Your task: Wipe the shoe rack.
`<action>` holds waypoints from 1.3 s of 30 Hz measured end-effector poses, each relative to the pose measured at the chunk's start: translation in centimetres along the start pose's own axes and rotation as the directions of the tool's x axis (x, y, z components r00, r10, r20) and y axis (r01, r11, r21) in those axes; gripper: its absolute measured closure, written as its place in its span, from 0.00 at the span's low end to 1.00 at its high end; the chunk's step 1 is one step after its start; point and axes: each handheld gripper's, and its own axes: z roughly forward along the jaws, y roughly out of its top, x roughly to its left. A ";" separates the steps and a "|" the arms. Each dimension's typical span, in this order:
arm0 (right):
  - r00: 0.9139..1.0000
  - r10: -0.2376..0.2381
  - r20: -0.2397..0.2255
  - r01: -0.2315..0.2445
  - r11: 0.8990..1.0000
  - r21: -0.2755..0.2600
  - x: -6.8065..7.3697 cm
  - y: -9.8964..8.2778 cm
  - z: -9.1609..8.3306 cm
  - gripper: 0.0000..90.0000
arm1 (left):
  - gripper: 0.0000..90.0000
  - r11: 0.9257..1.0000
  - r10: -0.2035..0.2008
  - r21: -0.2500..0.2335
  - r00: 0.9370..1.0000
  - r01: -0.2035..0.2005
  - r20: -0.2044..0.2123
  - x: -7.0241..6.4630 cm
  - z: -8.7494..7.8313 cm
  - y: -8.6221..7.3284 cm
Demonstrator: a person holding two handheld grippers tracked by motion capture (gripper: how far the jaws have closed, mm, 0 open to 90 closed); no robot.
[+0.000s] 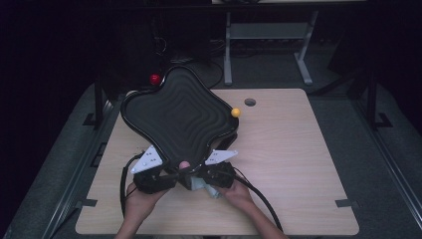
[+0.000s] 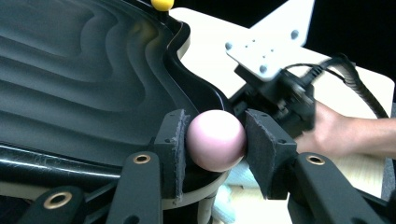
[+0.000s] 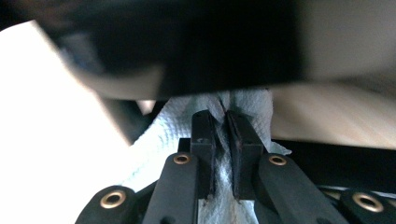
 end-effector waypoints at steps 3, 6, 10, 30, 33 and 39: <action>0.997 0.067 0.038 -0.066 0.998 -0.012 -1.4 -0.2 -0.5 0.91 | 0.66 1.000 0.001 -0.001 1.000 -0.001 -0.002 0.0 0.0 0.0; 0.998 0.053 0.030 -0.053 0.999 -0.010 -0.9 -0.3 -0.4 0.91 | 0.66 1.000 0.000 -0.003 1.000 0.000 0.000 0.0 0.1 0.0; 1.000 0.001 -0.004 -0.001 1.000 0.002 0.1 0.0 -0.1 0.91 | 0.66 1.000 0.001 -0.001 1.000 -0.001 -0.003 -0.1 0.1 0.0; 0.996 0.066 0.063 -0.066 0.998 -0.003 -2.3 -0.1 -0.6 0.91 | 0.66 1.000 0.002 -0.004 1.000 -0.002 -0.007 -0.1 0.5 0.1; 0.997 0.038 0.071 -0.039 0.999 0.013 -2.2 0.2 -0.7 0.91 | 0.67 1.000 0.002 0.000 1.000 -0.002 -0.006 -0.1 0.5 0.1; 0.983 0.124 0.132 -0.123 0.992 -0.014 -4.4 -0.4 -1.7 0.91 | 0.67 1.000 0.006 0.004 1.000 -0.006 0.008 -0.3 -0.1 -0.1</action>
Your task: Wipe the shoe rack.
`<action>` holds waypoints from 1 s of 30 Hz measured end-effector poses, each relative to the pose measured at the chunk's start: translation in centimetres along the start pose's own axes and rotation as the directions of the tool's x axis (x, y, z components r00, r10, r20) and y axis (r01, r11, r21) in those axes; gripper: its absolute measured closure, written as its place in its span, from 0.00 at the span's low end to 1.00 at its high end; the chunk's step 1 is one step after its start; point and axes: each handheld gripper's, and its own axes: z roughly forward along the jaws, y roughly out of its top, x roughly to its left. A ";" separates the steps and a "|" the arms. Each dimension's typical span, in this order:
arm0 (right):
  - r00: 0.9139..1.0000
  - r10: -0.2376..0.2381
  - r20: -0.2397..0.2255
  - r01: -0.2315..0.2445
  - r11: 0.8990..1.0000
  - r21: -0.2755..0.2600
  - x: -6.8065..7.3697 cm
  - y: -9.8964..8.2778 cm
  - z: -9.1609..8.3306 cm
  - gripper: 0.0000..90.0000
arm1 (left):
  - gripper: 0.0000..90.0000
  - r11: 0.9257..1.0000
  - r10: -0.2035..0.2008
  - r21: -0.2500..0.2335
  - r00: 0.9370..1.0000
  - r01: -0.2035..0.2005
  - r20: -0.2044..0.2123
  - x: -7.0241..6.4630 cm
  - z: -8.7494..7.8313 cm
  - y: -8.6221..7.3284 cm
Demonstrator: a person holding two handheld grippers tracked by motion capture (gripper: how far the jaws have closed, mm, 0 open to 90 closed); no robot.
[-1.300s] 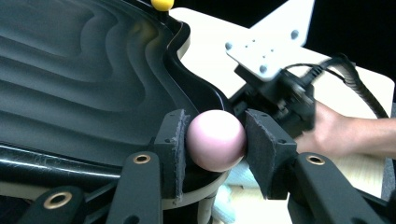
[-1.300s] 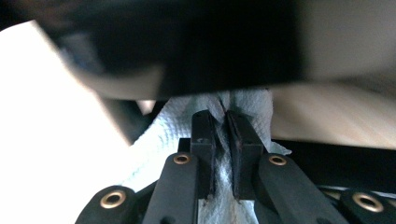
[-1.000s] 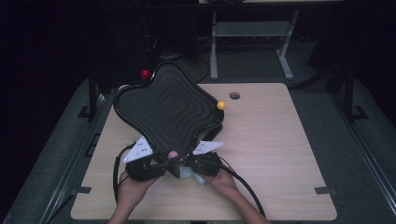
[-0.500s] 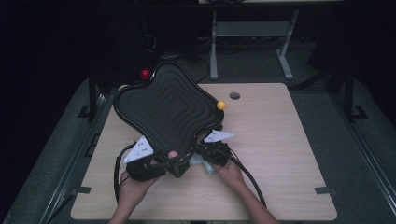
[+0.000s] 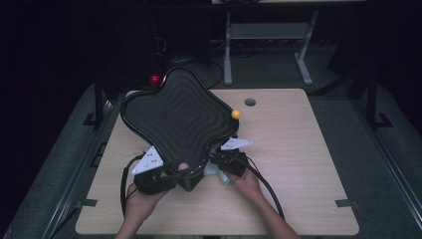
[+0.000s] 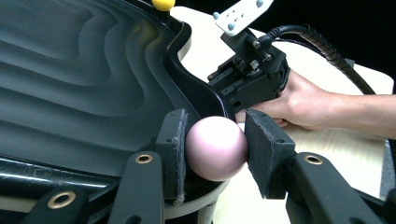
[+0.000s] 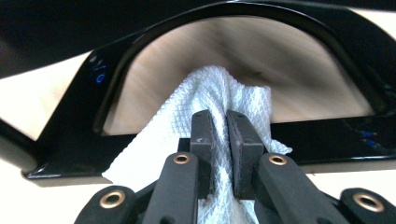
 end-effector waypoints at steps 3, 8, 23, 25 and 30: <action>0.998 -0.063 -0.016 0.063 0.998 0.010 1.1 -0.1 0.0 0.91 | 0.67 1.000 -0.004 0.000 1.000 0.004 0.004 -0.1 -0.3 -0.1; 0.997 -0.037 0.071 0.037 0.999 -0.001 -1.3 0.0 -0.6 0.91 | 0.67 1.000 0.000 0.006 1.000 0.000 0.010 -0.4 -0.7 -0.3; 0.994 0.035 0.103 -0.033 0.999 -0.021 -3.1 -0.7 -1.7 0.91 | 0.67 1.000 -0.002 -0.002 1.000 0.002 0.027 -0.6 -1.9 -1.0; 0.997 -0.008 0.077 0.009 1.000 -0.008 -2.1 -0.7 -1.6 0.91 | 0.67 1.000 -0.006 -0.006 1.000 0.006 0.031 -0.6 -2.0 -1.1; 0.992 0.014 0.122 -0.012 1.000 -0.019 -3.4 -0.7 -1.8 0.91 | 0.67 1.000 -0.003 -0.003 1.000 0.003 0.029 -0.6 -2.0 -1.1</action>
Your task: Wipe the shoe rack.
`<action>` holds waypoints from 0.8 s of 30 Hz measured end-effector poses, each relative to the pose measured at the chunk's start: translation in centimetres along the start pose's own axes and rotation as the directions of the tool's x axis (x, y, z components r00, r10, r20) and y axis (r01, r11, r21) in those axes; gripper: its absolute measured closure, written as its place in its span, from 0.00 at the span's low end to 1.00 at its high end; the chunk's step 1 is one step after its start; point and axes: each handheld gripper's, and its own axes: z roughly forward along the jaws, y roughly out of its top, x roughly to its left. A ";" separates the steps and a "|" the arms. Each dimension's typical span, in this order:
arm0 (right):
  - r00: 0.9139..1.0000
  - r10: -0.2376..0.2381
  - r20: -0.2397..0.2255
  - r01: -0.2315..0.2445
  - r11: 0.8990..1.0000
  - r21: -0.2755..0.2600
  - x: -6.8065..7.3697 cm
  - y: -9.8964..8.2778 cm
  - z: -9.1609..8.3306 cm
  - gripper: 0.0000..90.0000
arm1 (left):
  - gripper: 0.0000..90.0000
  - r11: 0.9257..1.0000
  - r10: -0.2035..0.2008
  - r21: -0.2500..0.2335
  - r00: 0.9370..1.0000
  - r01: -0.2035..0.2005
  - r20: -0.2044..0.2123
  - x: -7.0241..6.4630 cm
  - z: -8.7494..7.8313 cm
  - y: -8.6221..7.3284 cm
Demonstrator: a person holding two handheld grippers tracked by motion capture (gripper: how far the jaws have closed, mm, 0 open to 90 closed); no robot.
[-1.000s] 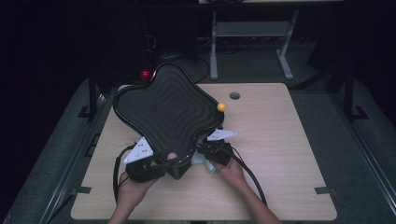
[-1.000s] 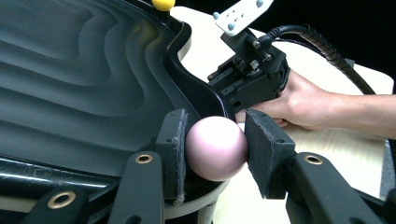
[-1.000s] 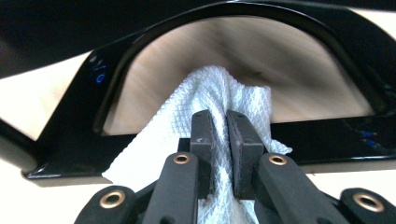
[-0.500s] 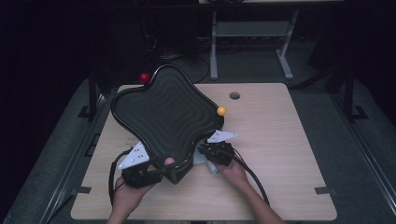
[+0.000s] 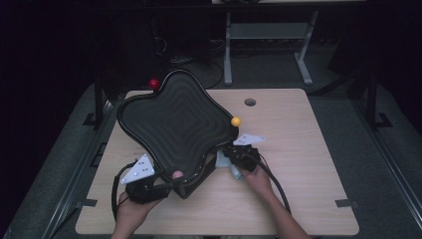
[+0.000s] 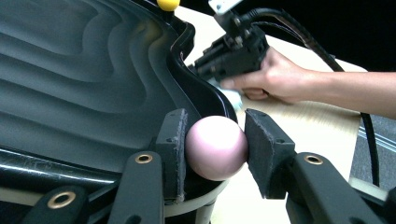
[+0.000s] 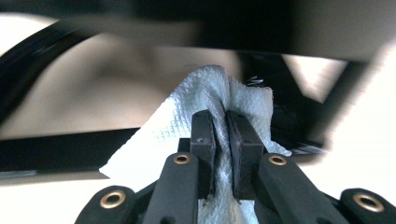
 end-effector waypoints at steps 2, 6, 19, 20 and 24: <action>0.999 0.040 0.026 -0.040 0.999 -0.009 -0.9 -0.2 -0.3 0.91 | 0.67 1.000 0.001 0.001 1.000 -0.001 0.001 0.0 0.0 0.0; 1.000 -0.029 -0.003 0.029 1.000 0.010 0.8 -0.1 -0.1 0.91 | 0.66 1.000 0.002 -0.002 1.000 -0.002 0.002 0.1 0.0 0.0; 0.999 -0.021 0.044 0.020 1.000 0.006 -0.5 -0.1 -0.2 0.91 | 0.65 1.000 -0.013 -0.004 1.000 0.013 -0.028 0.7 -0.4 -0.2; 0.999 0.024 0.042 -0.024 1.000 0.002 -0.9 -0.2 -0.3 0.91 | 0.65 1.000 -0.017 -0.006 0.999 0.017 -0.030 0.7 -0.4 -0.2; 1.000 -0.024 0.009 0.024 1.000 0.009 0.5 0.0 0.0 0.91 | 0.66 1.000 -0.024 -0.008 0.999 0.024 -0.046 1.2 -0.7 -0.3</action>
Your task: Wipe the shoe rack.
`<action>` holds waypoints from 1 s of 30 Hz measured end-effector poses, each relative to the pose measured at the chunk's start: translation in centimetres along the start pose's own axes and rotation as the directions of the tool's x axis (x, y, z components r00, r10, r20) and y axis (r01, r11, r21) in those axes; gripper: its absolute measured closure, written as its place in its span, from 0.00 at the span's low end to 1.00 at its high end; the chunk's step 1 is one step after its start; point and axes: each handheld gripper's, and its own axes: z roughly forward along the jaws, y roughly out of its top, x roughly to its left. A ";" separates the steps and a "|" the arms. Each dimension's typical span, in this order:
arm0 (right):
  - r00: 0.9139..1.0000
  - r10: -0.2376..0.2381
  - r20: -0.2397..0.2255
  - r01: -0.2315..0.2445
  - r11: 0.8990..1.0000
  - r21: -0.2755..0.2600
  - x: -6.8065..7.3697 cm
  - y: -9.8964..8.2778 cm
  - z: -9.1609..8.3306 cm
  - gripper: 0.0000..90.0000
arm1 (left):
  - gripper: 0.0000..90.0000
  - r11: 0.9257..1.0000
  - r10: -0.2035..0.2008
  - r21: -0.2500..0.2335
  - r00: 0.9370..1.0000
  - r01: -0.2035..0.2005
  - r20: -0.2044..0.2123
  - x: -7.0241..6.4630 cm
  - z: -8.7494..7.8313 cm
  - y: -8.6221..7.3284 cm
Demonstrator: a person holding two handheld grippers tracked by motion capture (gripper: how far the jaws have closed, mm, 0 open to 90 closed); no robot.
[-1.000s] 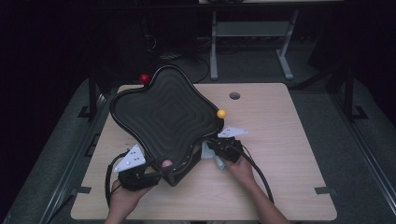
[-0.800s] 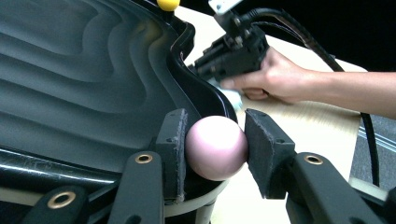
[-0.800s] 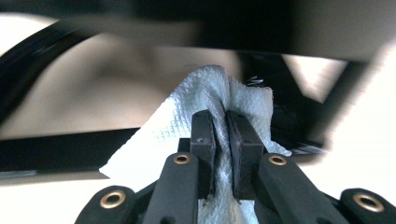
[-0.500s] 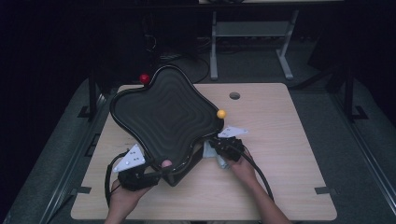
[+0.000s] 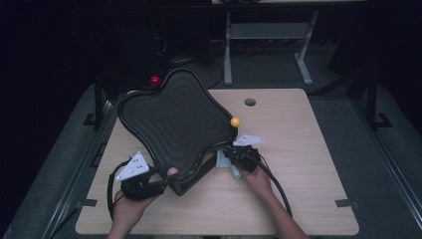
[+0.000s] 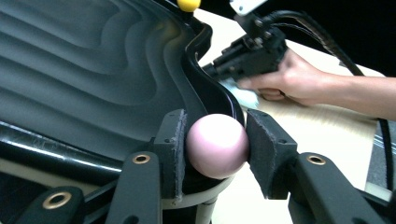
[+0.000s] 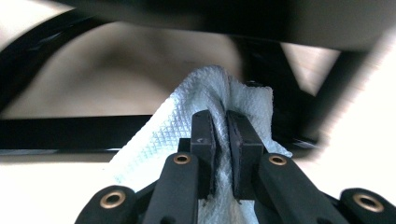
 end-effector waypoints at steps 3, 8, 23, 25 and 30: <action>0.999 -0.032 0.011 0.032 0.999 0.000 0.5 0.2 0.3 0.91 | 0.66 1.000 -0.002 0.002 1.000 0.002 -0.016 0.3 -0.2 -0.1; 1.000 0.011 0.020 -0.011 1.000 -0.005 -0.1 0.1 0.3 0.91 | 0.65 1.000 -0.006 0.001 1.000 0.006 -0.027 0.7 -0.3 -0.1; 0.999 -0.001 0.041 0.001 1.000 0.014 0.0 0.0 0.1 0.91 | 0.66 1.000 -0.016 0.002 0.997 0.016 -0.077 1.8 -0.7 -0.1; 0.999 0.012 0.031 -0.013 1.000 0.014 -0.4 -0.3 0.0 0.91 | 0.66 1.000 -0.016 0.002 0.997 0.016 -0.077 1.8 -0.6 0.0; 0.999 -0.005 0.054 0.002 0.999 0.051 -0.7 -0.5 -0.6 0.91 | 0.65 1.000 -0.020 0.000 0.997 0.020 -0.080 1.8 -0.5 0.0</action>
